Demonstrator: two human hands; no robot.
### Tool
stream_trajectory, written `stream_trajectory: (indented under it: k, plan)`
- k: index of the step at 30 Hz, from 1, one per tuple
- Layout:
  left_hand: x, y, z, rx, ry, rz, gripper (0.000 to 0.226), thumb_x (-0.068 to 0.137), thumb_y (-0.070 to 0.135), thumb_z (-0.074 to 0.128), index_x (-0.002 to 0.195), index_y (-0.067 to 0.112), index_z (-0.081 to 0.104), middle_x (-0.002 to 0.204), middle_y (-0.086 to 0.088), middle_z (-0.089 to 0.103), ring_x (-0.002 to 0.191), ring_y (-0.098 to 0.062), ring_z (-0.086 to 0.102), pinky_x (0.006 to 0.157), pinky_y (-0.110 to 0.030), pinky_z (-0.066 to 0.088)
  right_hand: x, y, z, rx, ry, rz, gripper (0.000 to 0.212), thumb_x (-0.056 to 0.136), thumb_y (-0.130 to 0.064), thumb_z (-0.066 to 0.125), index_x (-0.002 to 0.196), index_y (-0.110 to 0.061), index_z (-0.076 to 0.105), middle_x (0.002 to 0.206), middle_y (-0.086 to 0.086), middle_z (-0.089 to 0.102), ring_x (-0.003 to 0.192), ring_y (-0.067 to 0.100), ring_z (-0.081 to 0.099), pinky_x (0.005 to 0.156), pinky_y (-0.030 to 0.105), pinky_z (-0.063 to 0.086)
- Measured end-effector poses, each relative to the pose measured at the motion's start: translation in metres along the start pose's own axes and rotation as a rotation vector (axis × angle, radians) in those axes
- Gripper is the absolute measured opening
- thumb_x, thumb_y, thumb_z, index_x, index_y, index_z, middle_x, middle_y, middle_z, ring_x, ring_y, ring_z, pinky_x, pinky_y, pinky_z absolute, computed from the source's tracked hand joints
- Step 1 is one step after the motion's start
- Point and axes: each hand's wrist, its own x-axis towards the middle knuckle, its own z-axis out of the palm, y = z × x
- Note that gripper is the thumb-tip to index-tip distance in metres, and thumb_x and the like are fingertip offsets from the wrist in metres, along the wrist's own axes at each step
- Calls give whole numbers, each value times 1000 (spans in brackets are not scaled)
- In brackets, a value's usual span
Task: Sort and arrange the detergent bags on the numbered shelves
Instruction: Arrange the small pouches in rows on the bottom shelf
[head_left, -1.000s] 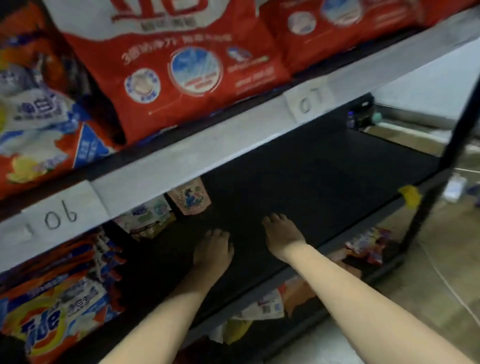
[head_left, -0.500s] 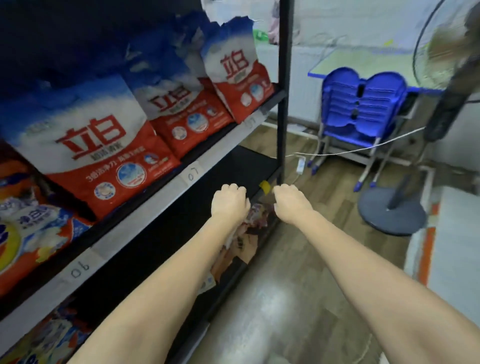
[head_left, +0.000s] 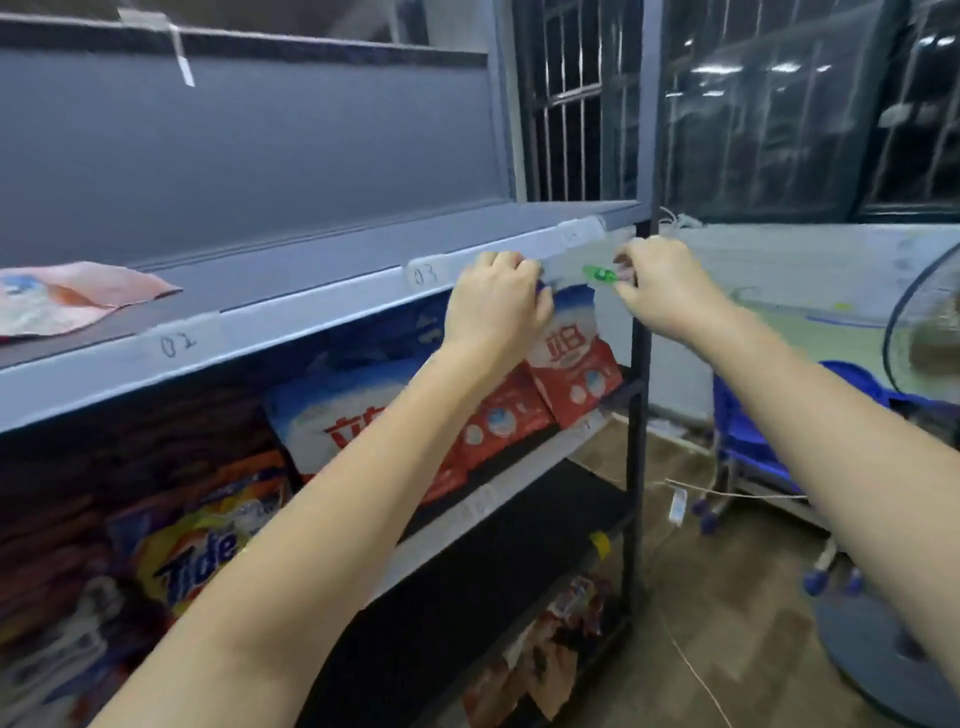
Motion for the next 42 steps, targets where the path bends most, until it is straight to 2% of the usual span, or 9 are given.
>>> stream_trajectory:
  k: [7,13,23,27,31,34,38,40,42]
  plan:
    - [-50,-137,-106,237,106,-268,34,96,29,45,120,12,62,120,-7,60,115,-28,48,92,-35,37,39,-169,5,312,58,-327,36,93,-17,51,127,-6,51,128,15,52,123,32,42,102,35,30]
    - [-135,-240,-187,462,41,-546,35,95,29,43,114,9,65,116,-10,62,109,-31,51,92,-38,39,32,-314,35,462,-108,-592,36,94,-23,49,129,-10,49,130,9,50,124,26,41,101,35,36]
    - [-159,-360,-293,640,-2,-776,32,94,30,43,112,16,66,115,-8,63,110,-29,52,87,-36,44,96,-444,59,286,-408,-548,45,96,-37,43,108,1,64,113,17,64,104,32,56,80,32,44]
    - [-142,-412,-312,718,-185,-982,35,93,31,40,81,7,61,99,-15,66,86,-32,53,69,-31,42,122,-472,67,203,-547,-461,56,94,-49,44,122,-2,54,119,13,57,104,30,54,85,32,42]
    - [-141,-442,-306,710,-515,-1079,45,96,44,39,91,5,60,106,-13,62,91,-29,53,72,-28,38,135,-495,80,194,-755,-417,68,77,-69,55,115,-12,52,102,6,56,90,27,58,84,33,49]
    - [-141,-450,-299,697,-570,-1099,53,94,53,39,67,9,52,76,-5,57,73,-22,49,62,-27,36,144,-499,91,144,-792,-412,76,66,-76,60,107,-13,54,89,4,58,83,25,59,76,30,47]
    - [-146,-462,-311,648,-600,-1191,60,92,62,35,96,8,60,95,-6,59,92,-25,53,75,-29,39,152,-493,96,49,-803,-423,59,72,-76,54,78,-17,51,88,4,57,87,25,58,78,29,45]
    - [-150,-464,-319,587,-616,-1284,72,86,72,35,116,10,59,118,-8,58,104,-27,54,83,-32,43,157,-494,98,10,-738,-438,62,72,-75,56,85,-14,58,89,3,62,84,23,60,73,27,44]
    - [-152,-466,-325,535,-641,-1325,84,78,80,36,122,11,57,117,-6,59,103,-27,56,90,-37,46,159,-496,99,-33,-736,-443,64,74,-73,54,93,-13,62,98,4,67,83,22,61,71,26,44]
